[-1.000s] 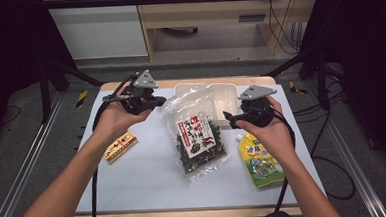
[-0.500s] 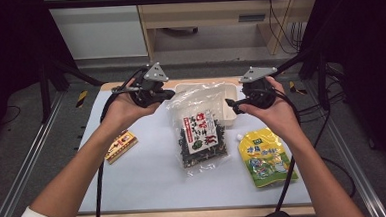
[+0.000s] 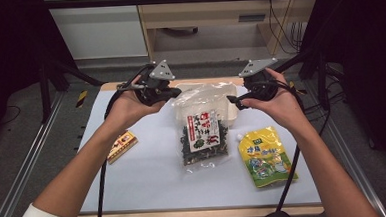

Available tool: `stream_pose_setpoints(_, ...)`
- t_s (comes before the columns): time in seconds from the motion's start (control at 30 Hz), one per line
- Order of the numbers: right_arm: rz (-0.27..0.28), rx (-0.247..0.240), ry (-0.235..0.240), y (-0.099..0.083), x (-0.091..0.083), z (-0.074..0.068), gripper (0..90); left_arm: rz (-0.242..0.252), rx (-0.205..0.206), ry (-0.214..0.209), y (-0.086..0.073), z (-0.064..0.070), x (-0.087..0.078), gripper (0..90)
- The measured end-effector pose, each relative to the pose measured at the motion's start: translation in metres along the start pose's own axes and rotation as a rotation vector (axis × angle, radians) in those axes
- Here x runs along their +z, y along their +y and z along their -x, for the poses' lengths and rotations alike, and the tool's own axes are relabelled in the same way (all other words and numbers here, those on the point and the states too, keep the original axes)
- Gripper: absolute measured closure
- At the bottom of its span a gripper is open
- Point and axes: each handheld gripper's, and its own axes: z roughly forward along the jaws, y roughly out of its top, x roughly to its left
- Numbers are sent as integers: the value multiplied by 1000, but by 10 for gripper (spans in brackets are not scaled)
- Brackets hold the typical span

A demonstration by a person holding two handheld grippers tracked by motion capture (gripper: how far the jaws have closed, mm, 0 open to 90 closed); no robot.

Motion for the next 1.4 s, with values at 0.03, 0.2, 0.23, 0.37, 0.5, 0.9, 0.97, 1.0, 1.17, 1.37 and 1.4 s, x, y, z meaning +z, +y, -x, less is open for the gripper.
stream_pose_setpoints(0.03, 6, -7, 2, 0, -1, 0, 166, 0, 4, -2, 1, 1, 0, 900)
stream_pose_setpoints(0.2, 23, -29, 15, -2, -8, 0, 182, -5, 25, -3, 3, 7, -2, 900)
stream_pose_setpoints(0.23, 25, -37, 15, -2, -9, 1, 182, -4, 26, -3, 4, 8, -2, 900)
stream_pose_setpoints(0.37, 26, -40, 20, -2, -15, 0, 182, 1, 35, -2, 5, 14, -6, 900)
stream_pose_setpoints(0.5, 13, -58, 25, 0, -20, -2, 183, 0, 44, -3, 6, 20, -11, 900)
stream_pose_setpoints(0.9, -24, -134, 46, 9, -26, -12, 179, 16, 68, -13, 6, 36, -22, 900)
stream_pose_setpoints(0.97, -30, -144, 59, 11, -23, -13, 179, 19, 67, -14, 6, 38, -22, 900)
stream_pose_setpoints(1.0, -36, -151, 69, 11, -21, -14, 180, 22, 66, -16, 5, 38, -22, 900)
stream_pose_setpoints(1.17, -74, -189, 95, 17, -9, -18, 183, 31, 64, -20, 5, 40, -24, 900)
stream_pose_setpoints(1.37, -102, -238, 127, 27, 0, -18, 194, 42, 63, -26, 5, 42, -26, 900)
stream_pose_setpoints(1.4, -103, -243, 132, 28, 1, -18, 198, 41, 63, -27, 5, 42, -26, 900)
